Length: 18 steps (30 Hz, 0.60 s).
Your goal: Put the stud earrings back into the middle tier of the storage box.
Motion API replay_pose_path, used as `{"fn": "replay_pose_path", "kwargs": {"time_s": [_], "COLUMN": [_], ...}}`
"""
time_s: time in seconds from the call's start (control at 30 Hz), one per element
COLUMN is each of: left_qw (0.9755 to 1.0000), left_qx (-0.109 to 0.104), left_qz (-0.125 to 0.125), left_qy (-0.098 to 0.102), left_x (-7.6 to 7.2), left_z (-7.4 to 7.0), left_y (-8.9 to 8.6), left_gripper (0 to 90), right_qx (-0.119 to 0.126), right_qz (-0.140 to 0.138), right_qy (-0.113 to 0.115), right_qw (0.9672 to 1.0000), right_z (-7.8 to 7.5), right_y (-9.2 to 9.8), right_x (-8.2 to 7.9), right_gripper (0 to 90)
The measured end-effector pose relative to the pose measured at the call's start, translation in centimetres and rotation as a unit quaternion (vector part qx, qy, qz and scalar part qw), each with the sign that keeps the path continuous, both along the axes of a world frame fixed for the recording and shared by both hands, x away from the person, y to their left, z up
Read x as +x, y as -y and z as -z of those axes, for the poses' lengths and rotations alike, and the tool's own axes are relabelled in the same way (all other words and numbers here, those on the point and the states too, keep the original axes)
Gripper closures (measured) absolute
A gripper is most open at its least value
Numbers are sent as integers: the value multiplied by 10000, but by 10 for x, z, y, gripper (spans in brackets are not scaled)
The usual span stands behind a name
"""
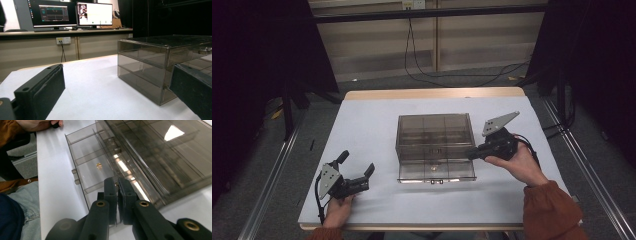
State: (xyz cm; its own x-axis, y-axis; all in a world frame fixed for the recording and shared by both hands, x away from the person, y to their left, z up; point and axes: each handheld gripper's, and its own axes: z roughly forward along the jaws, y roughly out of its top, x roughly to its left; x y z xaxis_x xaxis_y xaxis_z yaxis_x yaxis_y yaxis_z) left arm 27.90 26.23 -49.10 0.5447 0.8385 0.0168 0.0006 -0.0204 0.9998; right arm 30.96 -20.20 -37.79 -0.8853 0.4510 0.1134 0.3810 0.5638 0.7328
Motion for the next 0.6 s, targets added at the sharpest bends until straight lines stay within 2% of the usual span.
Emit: {"fn": "replay_pose_path", "kwargs": {"time_s": [0.17,0.27,0.33,0.4,0.53,0.6], "left_qw": [10000,10000,10000,10000,10000,10000], "left_qx": [1,-1,-1,2,-3,31], "left_qz": [-1,1,1,1,1,6], "left_qy": [-2,-3,-4,-5,-6,-10], "left_x": [0,0,0,0,0,0], "left_z": [0,0,0,0,0,0], "left_y": [0,0,0,0,0,-1], "left_gripper": [0,0,0,0,0,0], "right_qx": [-144,-329,-429,-662,-896,-904], "right_qz": [-151,-249,-328,-405,-531,-542], "right_qy": [-27,-66,-167,-187,-272,-267], "right_qw": [9998,9991,9984,9968,9942,9941], "right_z": [-2,-1,1,4,5,5], "right_y": [-15,-25,-32,-40,-55,-57], "right_x": [4,7,9,12,19,20], "right_gripper": [868,868,868,868,868,868]}}
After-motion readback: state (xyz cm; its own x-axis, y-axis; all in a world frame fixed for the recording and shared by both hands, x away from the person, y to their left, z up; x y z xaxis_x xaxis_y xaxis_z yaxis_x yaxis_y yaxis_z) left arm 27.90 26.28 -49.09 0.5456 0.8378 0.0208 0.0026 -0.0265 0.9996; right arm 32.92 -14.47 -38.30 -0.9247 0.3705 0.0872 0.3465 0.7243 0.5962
